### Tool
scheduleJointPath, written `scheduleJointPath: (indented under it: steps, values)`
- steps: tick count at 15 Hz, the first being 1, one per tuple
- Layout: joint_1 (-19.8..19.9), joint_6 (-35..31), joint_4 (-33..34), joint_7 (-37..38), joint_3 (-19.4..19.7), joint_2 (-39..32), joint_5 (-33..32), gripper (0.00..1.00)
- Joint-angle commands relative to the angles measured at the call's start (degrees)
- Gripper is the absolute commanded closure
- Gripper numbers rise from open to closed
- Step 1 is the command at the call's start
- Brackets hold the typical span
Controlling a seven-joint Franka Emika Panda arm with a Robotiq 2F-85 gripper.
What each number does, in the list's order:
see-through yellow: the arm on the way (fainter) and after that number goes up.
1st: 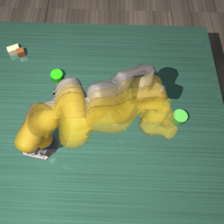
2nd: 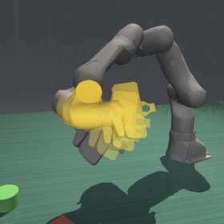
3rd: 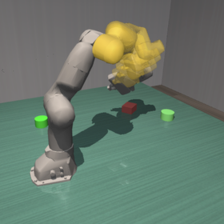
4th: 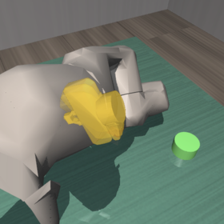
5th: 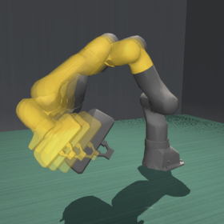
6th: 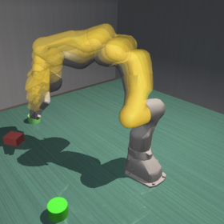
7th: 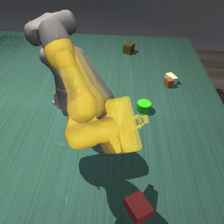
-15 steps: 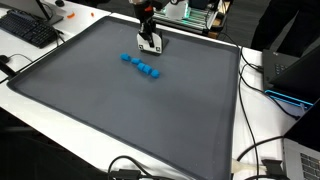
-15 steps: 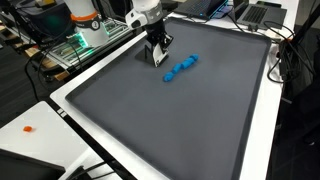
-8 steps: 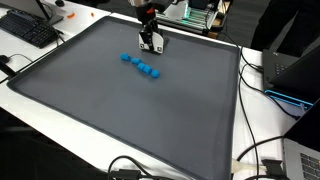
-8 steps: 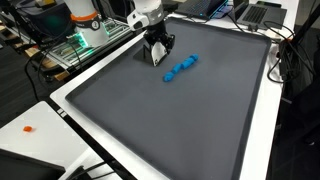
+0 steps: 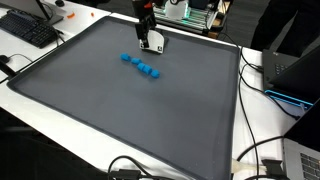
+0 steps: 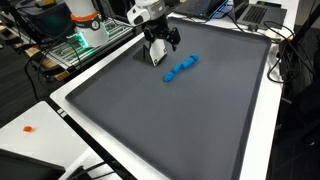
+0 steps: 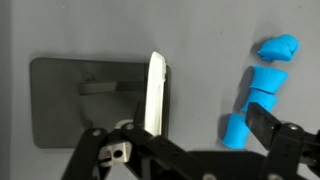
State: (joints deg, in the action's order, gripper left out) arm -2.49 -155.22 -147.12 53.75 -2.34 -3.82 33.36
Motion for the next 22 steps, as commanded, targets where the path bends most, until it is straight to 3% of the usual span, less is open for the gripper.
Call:
scheduleJointPath:
  steps: [1,17,22]
  values:
    - [0.3,1.1,-0.7,1.3,0.8,2.4,-4.1,0.0]
    - [2.8,8.8,0.2,4.2,2.2,8.2,-18.1,0.0]
    - [2.3,11.9,2.1,-7.6,2.0,10.5,-17.3,0.0]
